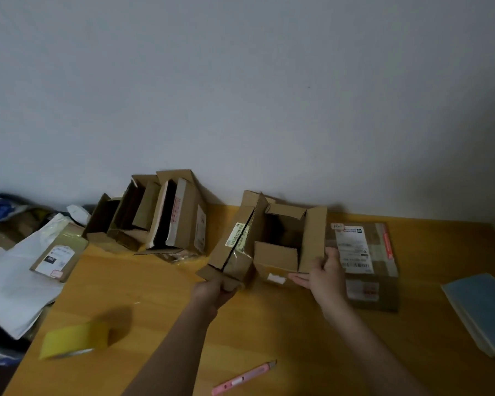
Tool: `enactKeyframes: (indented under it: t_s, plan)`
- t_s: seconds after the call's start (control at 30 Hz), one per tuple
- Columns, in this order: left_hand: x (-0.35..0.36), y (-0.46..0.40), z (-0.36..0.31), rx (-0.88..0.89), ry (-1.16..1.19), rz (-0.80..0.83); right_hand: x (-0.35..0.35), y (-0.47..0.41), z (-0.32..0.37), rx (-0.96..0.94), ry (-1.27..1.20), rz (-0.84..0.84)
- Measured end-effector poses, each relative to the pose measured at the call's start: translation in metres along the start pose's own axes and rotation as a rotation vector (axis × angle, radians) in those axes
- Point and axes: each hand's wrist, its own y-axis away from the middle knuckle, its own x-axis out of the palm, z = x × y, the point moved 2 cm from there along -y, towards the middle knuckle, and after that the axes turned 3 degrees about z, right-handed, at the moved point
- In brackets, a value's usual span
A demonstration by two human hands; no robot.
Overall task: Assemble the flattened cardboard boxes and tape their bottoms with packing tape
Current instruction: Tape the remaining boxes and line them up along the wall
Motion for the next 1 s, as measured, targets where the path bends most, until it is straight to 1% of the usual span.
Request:
enactKeyframes:
  t_s: [0.07, 0.1, 0.17, 0.23, 0.3, 0.37, 0.43, 0.53, 0.6, 0.67, 0.77, 0.87, 1.0]
  plan:
    - [0.001, 0.006, 0.008, -0.028, 0.126, 0.103, 0.009, -0.006, 0.003, -0.016, 0.02, 0.02]
    - [0.002, 0.006, 0.011, -0.036, 0.183, 0.125, 0.014, -0.01, 0.005, -0.021, 0.034, 0.041]
    - [0.002, 0.005, 0.009, -0.018, 0.252, 0.115, 0.023, -0.019, 0.008, -0.018, 0.03, 0.083]
    - [0.0, 0.001, 0.0, 0.012, 0.306, 0.104, 0.032, -0.028, 0.012, 0.013, -0.026, 0.117]
    - [-0.002, 0.003, -0.009, 0.003, 0.287, 0.147, 0.037, -0.038, 0.012, 0.05, -0.072, 0.13]
    - [-0.007, 0.005, -0.012, -0.038, 0.136, 0.156, 0.037, -0.044, 0.01, 0.067, -0.057, 0.129]
    - [-0.012, 0.006, -0.011, -0.09, -0.12, 0.117, 0.029, -0.045, 0.005, 0.05, 0.011, 0.098]
    - [-0.009, 0.014, -0.004, -0.157, -0.463, 0.109, -0.002, -0.046, -0.009, -0.04, 0.263, -0.051]
    - [-0.001, 0.023, -0.001, -0.173, -0.587, 0.148, -0.03, -0.048, -0.021, -0.058, 0.431, -0.197]
    - [0.01, 0.03, 0.001, -0.142, -0.65, 0.206, -0.057, -0.053, -0.032, -0.011, 0.522, -0.336]
    - [0.029, 0.039, 0.002, -0.07, -0.671, 0.291, -0.098, -0.061, -0.049, 0.104, 0.481, -0.448]
    - [0.046, 0.046, 0.006, -0.021, -0.67, 0.341, -0.126, -0.065, -0.062, 0.221, 0.434, -0.47]
    - [0.059, 0.055, 0.008, 0.011, -0.698, 0.335, -0.139, -0.067, -0.077, 0.296, 0.242, -0.443]
